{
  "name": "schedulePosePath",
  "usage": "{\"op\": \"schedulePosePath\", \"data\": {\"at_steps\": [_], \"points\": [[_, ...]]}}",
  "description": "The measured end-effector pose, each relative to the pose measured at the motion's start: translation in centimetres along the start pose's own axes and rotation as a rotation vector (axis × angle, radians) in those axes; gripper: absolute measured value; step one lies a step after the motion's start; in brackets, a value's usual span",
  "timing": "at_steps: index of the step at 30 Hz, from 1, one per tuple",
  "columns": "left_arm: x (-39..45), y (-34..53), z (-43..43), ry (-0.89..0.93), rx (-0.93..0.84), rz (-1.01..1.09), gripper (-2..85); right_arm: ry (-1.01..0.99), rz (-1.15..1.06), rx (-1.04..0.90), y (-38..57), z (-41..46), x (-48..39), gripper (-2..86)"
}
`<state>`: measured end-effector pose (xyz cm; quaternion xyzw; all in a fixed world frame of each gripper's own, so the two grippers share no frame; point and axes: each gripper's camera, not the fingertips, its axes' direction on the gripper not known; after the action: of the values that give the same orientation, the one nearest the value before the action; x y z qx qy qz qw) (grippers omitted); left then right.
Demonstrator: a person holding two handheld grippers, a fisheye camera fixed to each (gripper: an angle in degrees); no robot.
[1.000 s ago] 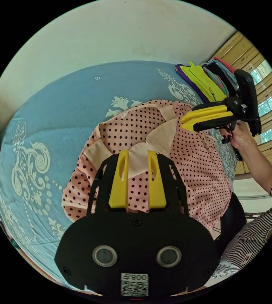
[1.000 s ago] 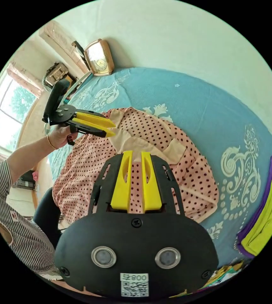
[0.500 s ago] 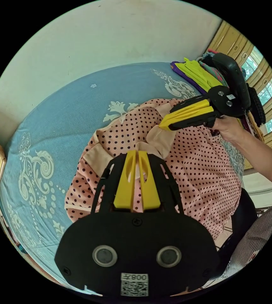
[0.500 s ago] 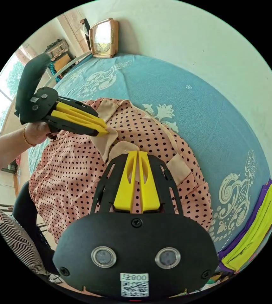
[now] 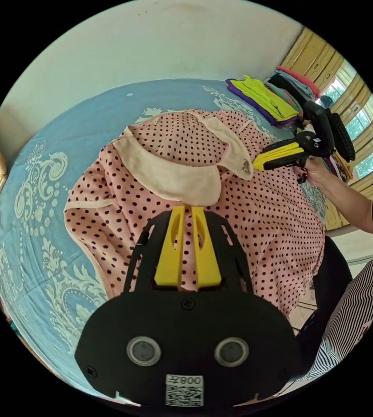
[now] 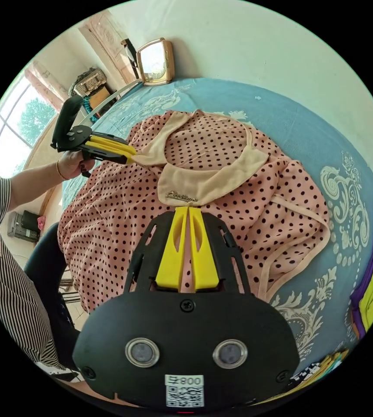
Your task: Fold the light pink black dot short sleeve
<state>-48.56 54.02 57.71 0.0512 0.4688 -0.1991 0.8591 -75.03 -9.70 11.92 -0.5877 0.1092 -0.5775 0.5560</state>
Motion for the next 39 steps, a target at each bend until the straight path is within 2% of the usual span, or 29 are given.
{"op": "schedulePosePath", "data": {"at_steps": [3,6,8,13,17,22,29,34,39], "points": [[-1.5,0.5,-1.5,0.012,0.058,-0.021,4.8,0.009,0.061,-0.026,0.1,0.6,1.5,0.1],[-4.0,0.2,-3.6,-0.076,0.107,-0.049,7.5,0.072,0.099,0.06,0.3,-1.7,3.2,0.7],[-7.6,-0.4,-4.5,-0.11,0.109,-0.109,9.4,0.161,0.144,0.117,-0.2,-3.8,5.8,1.9],[-14.9,-1.3,-4.0,-0.107,0.088,-0.26,10.8,0.215,0.19,0.141,-3.2,-5.6,11.2,5.8],[-17.7,-1.8,-1.6,-0.109,-0.006,-0.302,7.9,0.225,0.197,0.081,-6.1,-3.7,14.0,7.8],[-17.5,-1.4,-2.2,-0.145,-0.006,-0.281,2.0,0.269,0.209,-0.062,-7.3,0.4,16.2,5.2],[-18.3,1.0,-9.3,-0.143,0.186,-0.277,0.9,0.253,0.208,0.104,-3.5,-5.7,17.4,1.1],[-20.5,1.1,-10.6,-0.122,0.263,-0.339,0.9,0.198,0.239,0.233,-1.3,-10.3,19.3,0.7],[-23.4,-0.3,-6.2,-0.112,0.169,-0.441,1.5,0.175,0.32,0.171,-1.8,-8.0,23.7,0.7]]}}
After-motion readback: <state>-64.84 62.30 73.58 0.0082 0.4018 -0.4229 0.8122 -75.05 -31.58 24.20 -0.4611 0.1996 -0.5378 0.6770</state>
